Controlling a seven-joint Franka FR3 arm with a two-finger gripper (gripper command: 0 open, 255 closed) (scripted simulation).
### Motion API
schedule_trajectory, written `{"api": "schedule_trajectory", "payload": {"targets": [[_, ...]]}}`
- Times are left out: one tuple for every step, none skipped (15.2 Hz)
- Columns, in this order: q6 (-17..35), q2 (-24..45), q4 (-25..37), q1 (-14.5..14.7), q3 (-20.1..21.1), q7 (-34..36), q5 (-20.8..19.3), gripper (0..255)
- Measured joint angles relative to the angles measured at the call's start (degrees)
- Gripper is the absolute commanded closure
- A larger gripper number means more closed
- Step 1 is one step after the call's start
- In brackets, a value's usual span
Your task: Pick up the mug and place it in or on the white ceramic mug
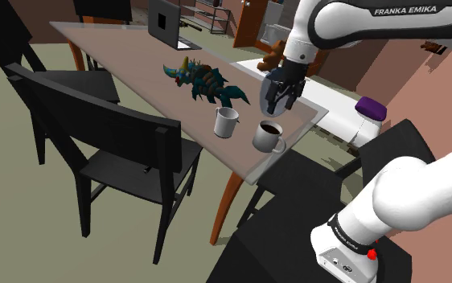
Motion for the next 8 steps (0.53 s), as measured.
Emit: {"api": "schedule_trajectory", "payload": {"targets": [[1.4, 2.4, 1.1, 0.2, 0.5, 0.6, 0.0, 0], [2.7, 4.7, 2.2, 0.4, 1.0, 1.3, 0.1, 0], [3.9, 6.6, 2.9, 0.3, 1.2, 1.6, -0.1, 0], [4.8, 8.7, 4.2, 0.5, 1.5, 2.1, -0.2, 0], [5.8, 10.7, 5.4, 0.5, 1.7, 2.5, -0.4, 0], [6.8, 13.2, 6.9, 0.6, 2.1, 3.0, -0.6, 0], [8.1, 15.7, 8.2, 0.7, 2.4, 3.7, -0.8, 0], [9.0, 17.4, 9.1, 0.9, 2.7, 4.3, -1.1, 0]]}}
